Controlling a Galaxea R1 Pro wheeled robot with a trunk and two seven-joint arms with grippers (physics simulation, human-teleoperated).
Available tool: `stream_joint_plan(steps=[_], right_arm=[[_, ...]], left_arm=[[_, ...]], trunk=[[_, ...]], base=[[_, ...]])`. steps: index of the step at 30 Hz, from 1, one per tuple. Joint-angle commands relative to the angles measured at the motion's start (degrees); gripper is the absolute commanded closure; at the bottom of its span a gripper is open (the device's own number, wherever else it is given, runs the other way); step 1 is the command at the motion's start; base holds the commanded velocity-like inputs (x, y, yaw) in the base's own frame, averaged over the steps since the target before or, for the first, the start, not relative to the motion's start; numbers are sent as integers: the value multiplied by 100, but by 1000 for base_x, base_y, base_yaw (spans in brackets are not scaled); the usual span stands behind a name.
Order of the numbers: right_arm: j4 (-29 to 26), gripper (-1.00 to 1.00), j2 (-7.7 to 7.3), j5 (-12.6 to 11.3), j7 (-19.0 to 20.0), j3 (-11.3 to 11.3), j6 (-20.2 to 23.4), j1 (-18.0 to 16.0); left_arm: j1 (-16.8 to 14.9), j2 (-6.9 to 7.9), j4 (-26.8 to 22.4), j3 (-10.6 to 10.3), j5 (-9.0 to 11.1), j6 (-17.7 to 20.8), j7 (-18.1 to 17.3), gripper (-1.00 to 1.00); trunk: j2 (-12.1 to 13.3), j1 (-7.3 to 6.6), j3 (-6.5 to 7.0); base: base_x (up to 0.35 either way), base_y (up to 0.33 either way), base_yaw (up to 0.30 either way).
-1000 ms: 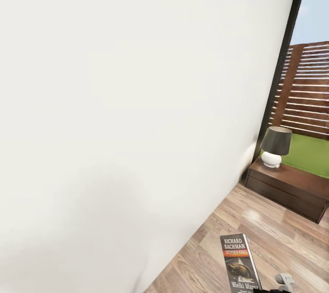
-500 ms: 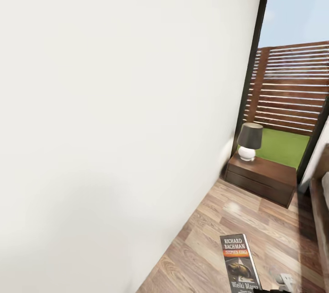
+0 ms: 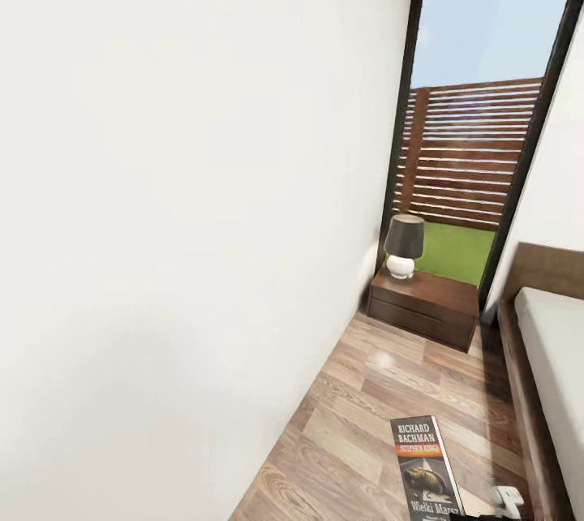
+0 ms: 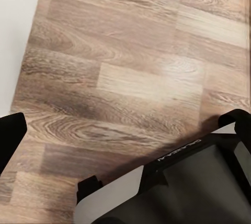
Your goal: In the bedroom, move the book from the bed onto either nightstand, and place the two sandals side by side next to the bed.
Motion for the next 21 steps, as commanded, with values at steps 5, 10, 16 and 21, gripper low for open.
stream_joint_plan(steps=[5,10,16,21], right_arm=[[1,100,-1,-68,11,19,32,-8],[-1,100,-1,-68,11,19,32,-8],[2,100,-1,-68,4,19,32,-8],[2,100,-4,-68,2,19,32,-8]], left_arm=[[-2,1,-7,49,-55,-18,-22,-100],[-2,1,-5,49,-55,-14,-28,-100],[-2,1,-4,49,-55,-13,-29,-100],[-2,1,-5,49,-55,-13,-29,-100]], trunk=[[-8,2,-10],[-8,2,-10],[-8,2,-10],[-8,2,-10]], base=[[0,0,-283],[0,0,-283],[30,0,-283],[271,0,-283]])
